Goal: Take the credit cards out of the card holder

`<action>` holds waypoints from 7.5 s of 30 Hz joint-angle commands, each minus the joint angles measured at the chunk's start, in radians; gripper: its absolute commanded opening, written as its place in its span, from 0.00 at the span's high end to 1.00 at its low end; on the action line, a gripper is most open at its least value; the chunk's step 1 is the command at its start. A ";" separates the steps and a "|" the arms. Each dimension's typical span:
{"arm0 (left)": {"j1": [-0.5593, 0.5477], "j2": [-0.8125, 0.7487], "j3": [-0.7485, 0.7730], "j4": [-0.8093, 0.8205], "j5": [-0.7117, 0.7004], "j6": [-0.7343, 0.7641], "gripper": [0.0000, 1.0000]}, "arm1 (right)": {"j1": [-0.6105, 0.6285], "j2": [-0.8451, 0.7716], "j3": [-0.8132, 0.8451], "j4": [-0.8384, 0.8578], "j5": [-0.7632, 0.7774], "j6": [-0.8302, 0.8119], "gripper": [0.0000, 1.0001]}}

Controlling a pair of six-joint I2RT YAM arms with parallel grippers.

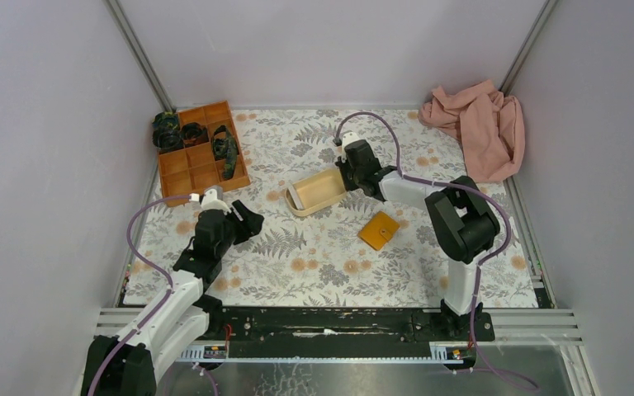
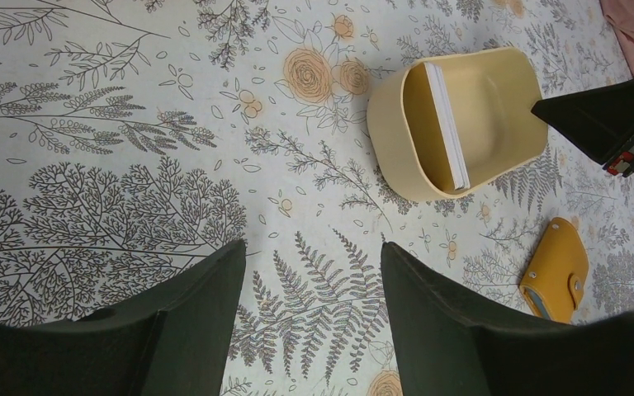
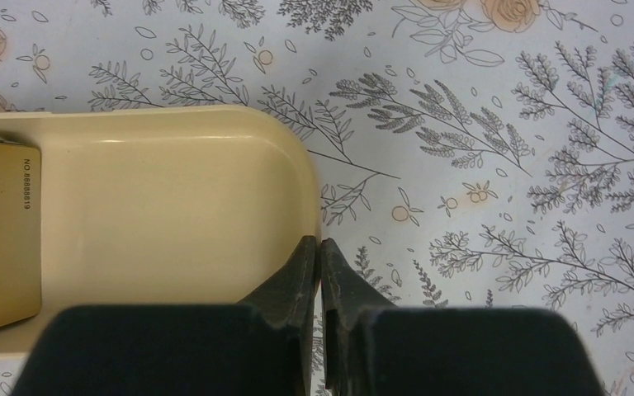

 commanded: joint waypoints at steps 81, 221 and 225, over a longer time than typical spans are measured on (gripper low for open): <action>-0.855 0.521 0.238 0.290 -0.451 -0.068 0.55 | 0.005 -1.014 -0.786 -0.050 0.300 0.482 0.76; -1.076 0.825 0.245 0.403 -0.680 -0.360 0.51 | 0.143 -0.711 -0.678 0.038 0.170 0.253 0.54; -1.078 0.830 0.254 0.428 -0.658 -0.332 0.49 | 0.190 -0.753 -0.730 0.008 0.187 0.253 0.52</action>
